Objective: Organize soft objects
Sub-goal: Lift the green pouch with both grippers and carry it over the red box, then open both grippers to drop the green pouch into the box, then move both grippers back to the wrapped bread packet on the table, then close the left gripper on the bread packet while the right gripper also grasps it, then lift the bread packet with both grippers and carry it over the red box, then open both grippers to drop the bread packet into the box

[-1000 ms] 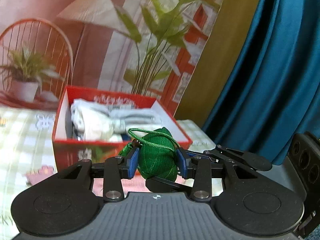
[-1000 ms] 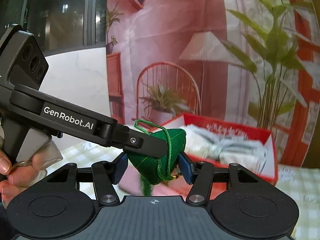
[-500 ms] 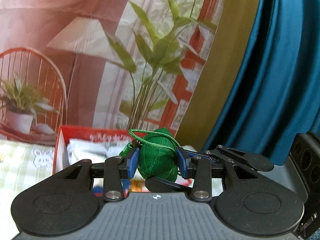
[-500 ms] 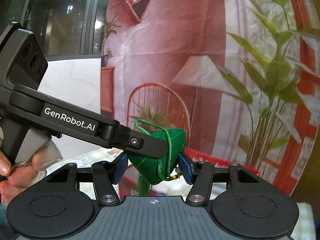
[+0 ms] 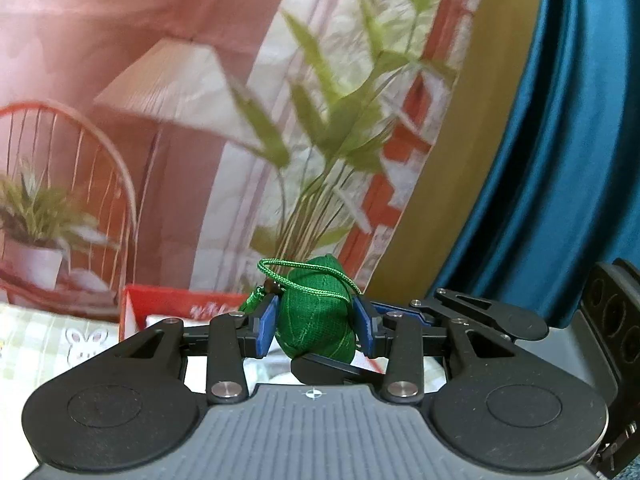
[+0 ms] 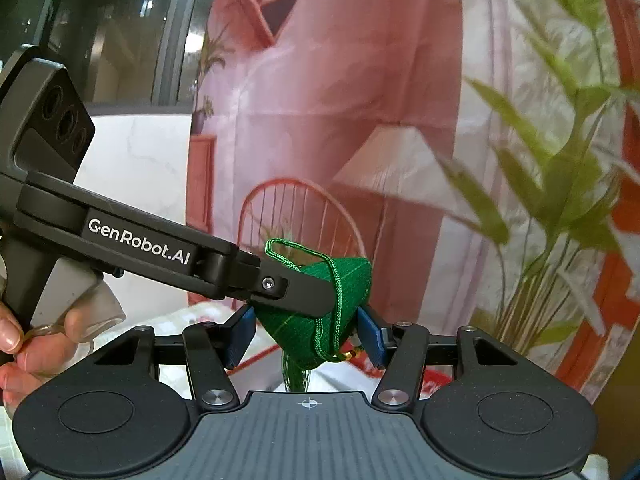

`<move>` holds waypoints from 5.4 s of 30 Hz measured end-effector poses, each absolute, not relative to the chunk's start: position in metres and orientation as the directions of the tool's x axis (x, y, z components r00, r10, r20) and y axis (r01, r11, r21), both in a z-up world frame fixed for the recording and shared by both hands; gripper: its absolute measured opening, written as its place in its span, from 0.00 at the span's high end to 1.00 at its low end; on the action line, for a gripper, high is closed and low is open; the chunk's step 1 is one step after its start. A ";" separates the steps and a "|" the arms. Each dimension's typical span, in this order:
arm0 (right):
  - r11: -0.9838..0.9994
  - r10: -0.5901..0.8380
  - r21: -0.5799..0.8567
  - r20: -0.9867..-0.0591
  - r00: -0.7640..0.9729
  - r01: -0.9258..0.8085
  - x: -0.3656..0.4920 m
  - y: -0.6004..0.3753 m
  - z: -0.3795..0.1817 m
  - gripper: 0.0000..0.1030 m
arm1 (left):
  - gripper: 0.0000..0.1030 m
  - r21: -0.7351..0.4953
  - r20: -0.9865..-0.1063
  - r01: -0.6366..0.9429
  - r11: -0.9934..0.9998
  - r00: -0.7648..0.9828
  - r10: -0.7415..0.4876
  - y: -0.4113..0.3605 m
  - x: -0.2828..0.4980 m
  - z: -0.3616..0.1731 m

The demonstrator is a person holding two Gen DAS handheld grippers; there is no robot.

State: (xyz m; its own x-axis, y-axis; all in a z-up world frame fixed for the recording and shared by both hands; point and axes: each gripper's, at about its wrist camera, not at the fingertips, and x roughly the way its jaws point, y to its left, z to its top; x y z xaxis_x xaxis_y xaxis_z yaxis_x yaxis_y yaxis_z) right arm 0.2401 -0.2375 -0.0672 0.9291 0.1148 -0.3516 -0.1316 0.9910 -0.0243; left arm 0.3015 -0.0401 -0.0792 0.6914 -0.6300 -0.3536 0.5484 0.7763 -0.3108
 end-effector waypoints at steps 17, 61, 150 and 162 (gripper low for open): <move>0.989 0.114 0.138 -0.527 0.842 -0.048 0.275 -0.235 -0.158 0.49 | 0.58 -0.361 -0.559 0.430 0.828 0.610 -0.561 -0.034 0.348 -0.154; 0.969 -0.087 0.111 -0.679 0.729 0.219 0.037 -0.312 -0.244 0.00 | 0.12 -0.274 -0.660 0.583 0.765 0.465 -0.590 -0.117 0.218 -0.230; 0.989 0.021 -0.109 -0.559 0.829 -0.098 0.240 -0.297 -0.168 0.45 | 0.53 -0.497 -0.555 0.426 0.756 0.514 -0.655 -0.078 0.354 -0.167; 0.998 0.028 -0.036 -0.568 0.823 -0.059 0.241 -0.308 -0.172 0.42 | 0.53 -0.460 -0.572 0.421 0.782 0.533 -0.624 -0.073 0.356 -0.170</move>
State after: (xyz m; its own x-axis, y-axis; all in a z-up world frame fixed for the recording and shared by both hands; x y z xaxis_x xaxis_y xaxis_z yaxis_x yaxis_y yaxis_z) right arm 0.2405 -0.3085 -0.1723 0.8227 0.0281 -0.5678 -0.0587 0.9976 -0.0356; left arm 0.3557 -0.0727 -0.1702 0.5325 -0.6237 -0.5723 0.4207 0.7817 -0.4604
